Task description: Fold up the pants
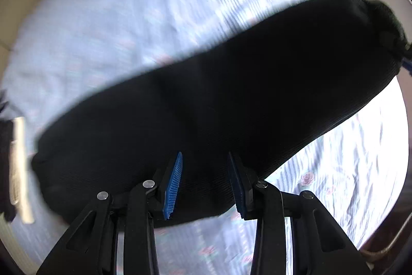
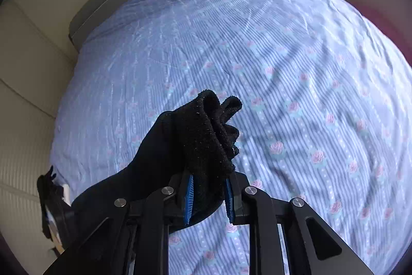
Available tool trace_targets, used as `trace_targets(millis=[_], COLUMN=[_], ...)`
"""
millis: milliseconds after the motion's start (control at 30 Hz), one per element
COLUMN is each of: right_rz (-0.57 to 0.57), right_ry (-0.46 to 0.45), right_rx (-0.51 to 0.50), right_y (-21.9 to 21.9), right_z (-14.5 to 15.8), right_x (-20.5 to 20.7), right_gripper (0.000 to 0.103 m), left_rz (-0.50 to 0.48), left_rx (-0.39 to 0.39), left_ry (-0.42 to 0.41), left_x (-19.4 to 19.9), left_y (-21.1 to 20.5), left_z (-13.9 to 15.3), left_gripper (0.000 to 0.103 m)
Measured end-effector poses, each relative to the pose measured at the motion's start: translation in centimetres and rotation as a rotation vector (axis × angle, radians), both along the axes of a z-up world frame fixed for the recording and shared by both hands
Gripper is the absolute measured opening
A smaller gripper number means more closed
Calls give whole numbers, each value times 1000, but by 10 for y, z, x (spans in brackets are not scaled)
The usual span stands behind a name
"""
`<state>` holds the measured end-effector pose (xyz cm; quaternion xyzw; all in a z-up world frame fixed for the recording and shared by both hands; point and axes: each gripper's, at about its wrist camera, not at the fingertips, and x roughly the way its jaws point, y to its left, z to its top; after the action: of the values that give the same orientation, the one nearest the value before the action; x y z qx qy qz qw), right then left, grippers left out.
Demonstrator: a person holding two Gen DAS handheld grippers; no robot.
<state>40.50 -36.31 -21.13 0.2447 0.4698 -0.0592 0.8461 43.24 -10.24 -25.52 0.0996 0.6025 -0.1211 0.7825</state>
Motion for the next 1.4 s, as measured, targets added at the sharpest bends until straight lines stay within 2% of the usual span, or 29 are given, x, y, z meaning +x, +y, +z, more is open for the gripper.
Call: trace_targets(millis=[100, 200, 400, 533, 667, 767, 800, 833, 900, 1000, 1100, 1167, 1200, 1233, 1300, 1333, 1400], right_rz=[84, 192, 442, 589, 717, 781, 800, 813, 850, 911, 941, 881, 827, 749, 625, 562, 458], right_ry=[-55, -115, -189, -166, -91, -32, -11, 7, 30, 66, 22, -42, -71, -99, -105, -83, -21], right_rx=[-71, -131, -148, -173, -206, -234, -240, -240, -176, -55, 32, 62, 58, 25, -61, -105, -132], right_y=[29, 76, 199, 288, 363, 399, 408, 414, 419, 423, 408, 378, 358, 332, 294, 273, 235], right_z=[35, 63, 95, 85, 49, 20, 11, 4, -7, -14, 3, 20, 28, 34, 33, 29, 13], right_x=[1, 10, 19, 25, 28, 28, 27, 28, 24, 14, -8, -25, -33, -41, -46, -47, -44], right_gripper=[21, 21, 20, 19, 19, 19, 20, 24, 27, 47, 47, 55, 66, 70, 70, 70, 70], left_rz=[113, 222, 398, 472, 503, 513, 517, 522, 532, 538, 524, 502, 491, 479, 461, 456, 454], left_rx=[-39, -41, -47, -55, -45, -25, -15, -6, 12, 24, -6, -64, -93, -129, -227, -268, -324], left_ry=[-98, -151, -184, -187, -184, -168, -167, -169, -182, -196, -200, -197, -195, -194, -179, -169, -127], left_x=[-22, -44, -80, -101, -107, -113, -115, -116, -116, -112, -105, -98, -93, -87, -70, -63, -46], left_y=[53, 109, 208, 248, 278, 296, 300, 306, 315, 323, 324, 318, 313, 307, 292, 285, 271], left_z=[52, 84, 115, 118, 109, 106, 105, 106, 107, 111, 114, 115, 116, 116, 111, 107, 94], left_gripper=[43, 44, 44, 44, 44, 46, 48, 53, 62, 66, 70, 75, 76, 79, 85, 87, 89])
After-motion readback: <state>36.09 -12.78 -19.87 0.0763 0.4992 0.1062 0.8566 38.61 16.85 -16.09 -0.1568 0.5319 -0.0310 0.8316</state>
